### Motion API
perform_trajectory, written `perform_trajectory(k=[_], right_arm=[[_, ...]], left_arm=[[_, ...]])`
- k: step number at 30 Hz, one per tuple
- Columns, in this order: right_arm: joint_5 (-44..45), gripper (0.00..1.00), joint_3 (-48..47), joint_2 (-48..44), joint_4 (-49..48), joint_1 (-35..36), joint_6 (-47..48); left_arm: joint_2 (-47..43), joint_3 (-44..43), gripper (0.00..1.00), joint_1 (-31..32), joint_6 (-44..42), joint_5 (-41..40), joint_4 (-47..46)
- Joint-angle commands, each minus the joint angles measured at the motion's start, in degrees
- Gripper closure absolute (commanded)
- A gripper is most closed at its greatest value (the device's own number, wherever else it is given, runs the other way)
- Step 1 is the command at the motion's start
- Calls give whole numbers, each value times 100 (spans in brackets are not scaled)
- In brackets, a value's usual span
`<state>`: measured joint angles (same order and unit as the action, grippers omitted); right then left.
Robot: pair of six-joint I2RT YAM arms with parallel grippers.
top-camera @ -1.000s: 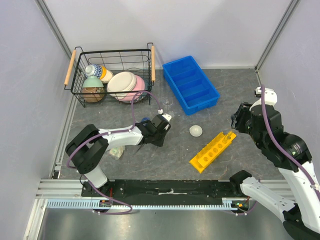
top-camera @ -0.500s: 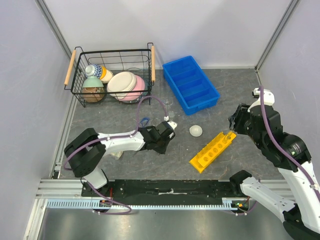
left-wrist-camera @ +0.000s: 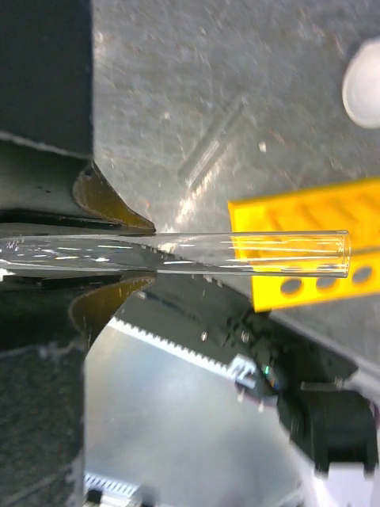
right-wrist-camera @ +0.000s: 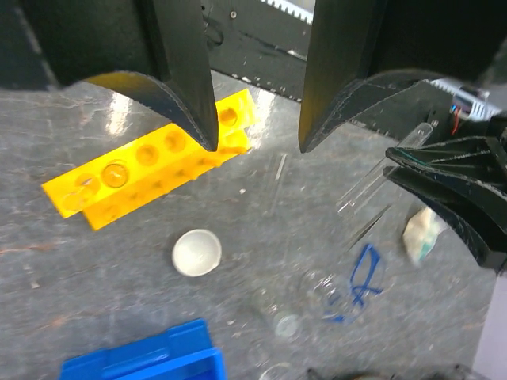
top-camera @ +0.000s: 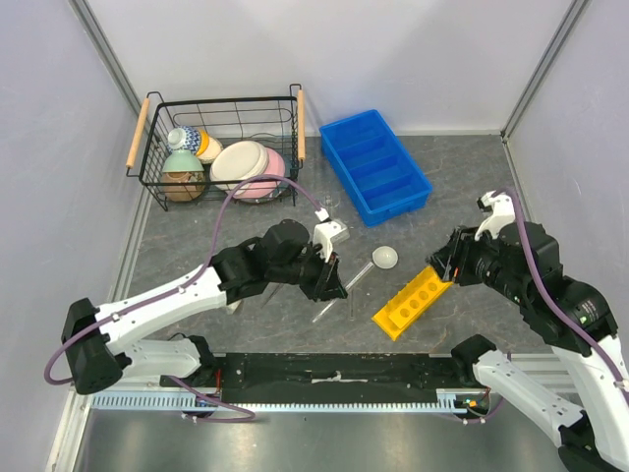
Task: Organize the chemistry lab equipment
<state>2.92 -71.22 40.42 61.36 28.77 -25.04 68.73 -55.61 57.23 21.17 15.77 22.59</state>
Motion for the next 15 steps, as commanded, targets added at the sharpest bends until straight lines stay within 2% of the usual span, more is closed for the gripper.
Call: perform_trajectory(k=[1, 10, 15], right_arm=[[-1161, 47, 196, -166, -186, 32, 113], [-2392, 44, 609, -386, -897, 32, -264], [-2726, 43, 653, -448, -1179, 32, -458]], left_arm=[[-193, -204, 98, -10, -78, 1355, -351], [70, -99, 98, -19, 159, 3088, -1607], [141, -11, 98, -19, 432, 3573, -2144]])
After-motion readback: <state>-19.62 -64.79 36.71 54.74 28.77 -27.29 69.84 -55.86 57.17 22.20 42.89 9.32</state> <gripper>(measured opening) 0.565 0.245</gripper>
